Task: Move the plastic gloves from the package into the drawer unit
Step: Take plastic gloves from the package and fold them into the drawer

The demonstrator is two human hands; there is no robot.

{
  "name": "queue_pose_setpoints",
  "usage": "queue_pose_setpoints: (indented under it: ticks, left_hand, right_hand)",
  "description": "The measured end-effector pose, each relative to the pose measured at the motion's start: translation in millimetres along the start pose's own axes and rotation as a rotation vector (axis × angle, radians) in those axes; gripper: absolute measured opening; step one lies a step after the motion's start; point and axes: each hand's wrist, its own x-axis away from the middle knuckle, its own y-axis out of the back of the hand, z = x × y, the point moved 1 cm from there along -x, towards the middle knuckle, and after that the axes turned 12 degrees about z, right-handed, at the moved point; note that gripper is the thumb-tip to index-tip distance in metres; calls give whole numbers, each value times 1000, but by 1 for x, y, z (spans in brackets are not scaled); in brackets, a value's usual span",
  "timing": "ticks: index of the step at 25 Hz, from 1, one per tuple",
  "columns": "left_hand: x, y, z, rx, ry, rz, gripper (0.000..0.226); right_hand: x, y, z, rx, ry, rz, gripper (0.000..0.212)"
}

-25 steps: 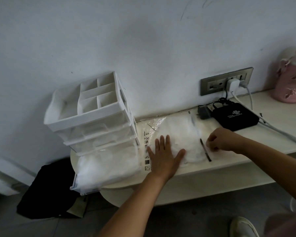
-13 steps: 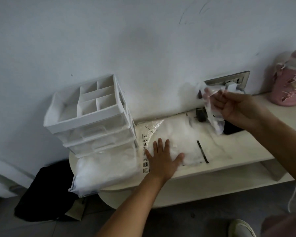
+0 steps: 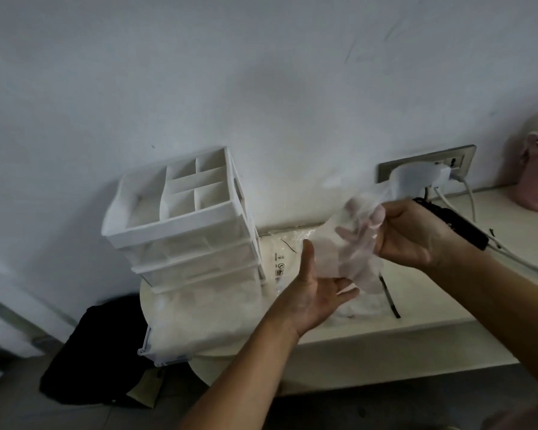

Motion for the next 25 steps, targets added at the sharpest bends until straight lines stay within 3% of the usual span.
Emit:
queue_pose_setpoints:
  ticks: [3, 5, 10, 12, 13, 15, 17, 20, 23, 25]
  left_hand:
    - [4, 13, -12, 93, -35, 47, 99]
    - [7, 22, -23, 59, -26, 42, 102]
    - [12, 34, -51, 123, -49, 45, 91]
    - [14, 35, -58, 147, -6, 110, 90]
    - [15, 34, -60, 144, 21, 131, 87]
    - [18, 32, -61, 77, 67, 156, 82]
    - [22, 29, -61, -27, 99, 154, 74]
    - [25, 23, -62, -160, 78, -9, 46]
    - [32, 20, -74, -394, -4, -284, 16]
    - [42, 23, -85, -578, -96, -416, 6]
  right_hand:
    - [-8, 0, -2, 188, -142, -213, 10]
    - [-8, 5, -3, 303, -199, -306, 31]
    - [-6, 5, -2, 340, -357, -187, 25]
    - [-5, 14, -1, 456, -460, -219, 35]
    - [-4, 15, 0, 499, -485, -234, 29]
    - [-5, 14, 0, 566, -494, -284, 24]
    - [-6, 14, -2, 581, -454, -392, 32]
    - [-12, 4, -5, 478, -362, -490, 31]
    - [-24, -3, -15, 291, -319, -418, 25]
    - [-33, -4, -24, 86, -302, -372, 37]
